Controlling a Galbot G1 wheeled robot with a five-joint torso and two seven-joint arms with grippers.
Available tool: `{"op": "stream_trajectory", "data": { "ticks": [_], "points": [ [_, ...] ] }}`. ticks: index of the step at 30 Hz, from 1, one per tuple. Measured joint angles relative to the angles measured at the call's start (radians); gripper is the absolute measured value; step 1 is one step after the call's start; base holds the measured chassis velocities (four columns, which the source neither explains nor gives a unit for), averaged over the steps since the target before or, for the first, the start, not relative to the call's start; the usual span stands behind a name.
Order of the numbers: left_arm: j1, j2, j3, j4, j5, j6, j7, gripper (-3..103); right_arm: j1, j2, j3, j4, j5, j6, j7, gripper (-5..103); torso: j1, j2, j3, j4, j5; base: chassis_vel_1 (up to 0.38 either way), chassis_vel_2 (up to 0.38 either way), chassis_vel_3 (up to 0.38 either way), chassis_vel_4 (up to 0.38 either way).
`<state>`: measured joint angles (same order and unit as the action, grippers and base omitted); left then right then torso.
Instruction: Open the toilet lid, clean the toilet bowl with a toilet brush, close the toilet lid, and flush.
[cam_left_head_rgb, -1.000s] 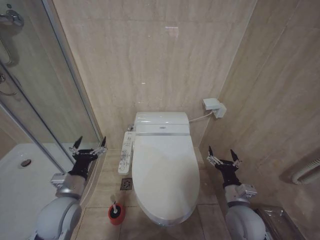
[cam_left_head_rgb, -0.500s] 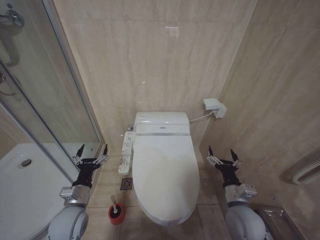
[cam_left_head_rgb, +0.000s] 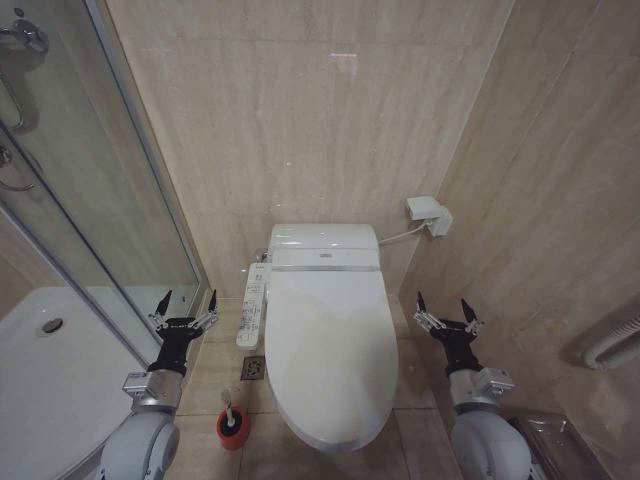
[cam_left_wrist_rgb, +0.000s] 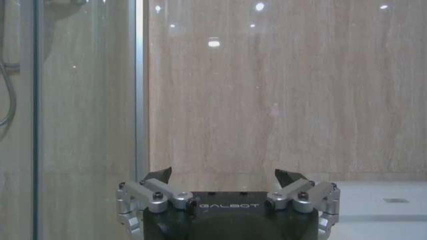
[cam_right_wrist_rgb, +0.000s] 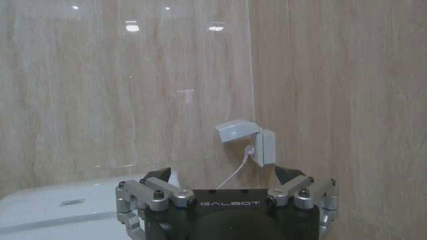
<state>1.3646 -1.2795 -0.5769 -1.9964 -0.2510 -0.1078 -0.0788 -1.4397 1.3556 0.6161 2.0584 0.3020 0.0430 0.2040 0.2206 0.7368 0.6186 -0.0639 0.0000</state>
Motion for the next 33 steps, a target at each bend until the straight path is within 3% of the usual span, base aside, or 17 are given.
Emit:
{"op": "stream_trajectory", "data": {
  "ticks": [23, 33],
  "points": [
    [-0.002, -0.003, 0.004, 0.019, 0.017, -0.035, 0.021, 100, 0.0, 0.0, 0.0, 0.0, 0.0, 0.0, 0.0, 100, 0.0, 0.0, 0.0, 0.0, 0.0, -0.029, 0.036, 0.03, -0.029],
    [-0.002, -0.005, 0.008, 0.029, 0.019, -0.047, 0.028, 100, 0.0, 0.0, 0.0, 0.0, 0.0, 0.0, 0.0, 100, 0.001, 0.0, 0.0, -0.0004, 0.0, -0.148, 0.048, 0.156, -0.052]
  ]
}}
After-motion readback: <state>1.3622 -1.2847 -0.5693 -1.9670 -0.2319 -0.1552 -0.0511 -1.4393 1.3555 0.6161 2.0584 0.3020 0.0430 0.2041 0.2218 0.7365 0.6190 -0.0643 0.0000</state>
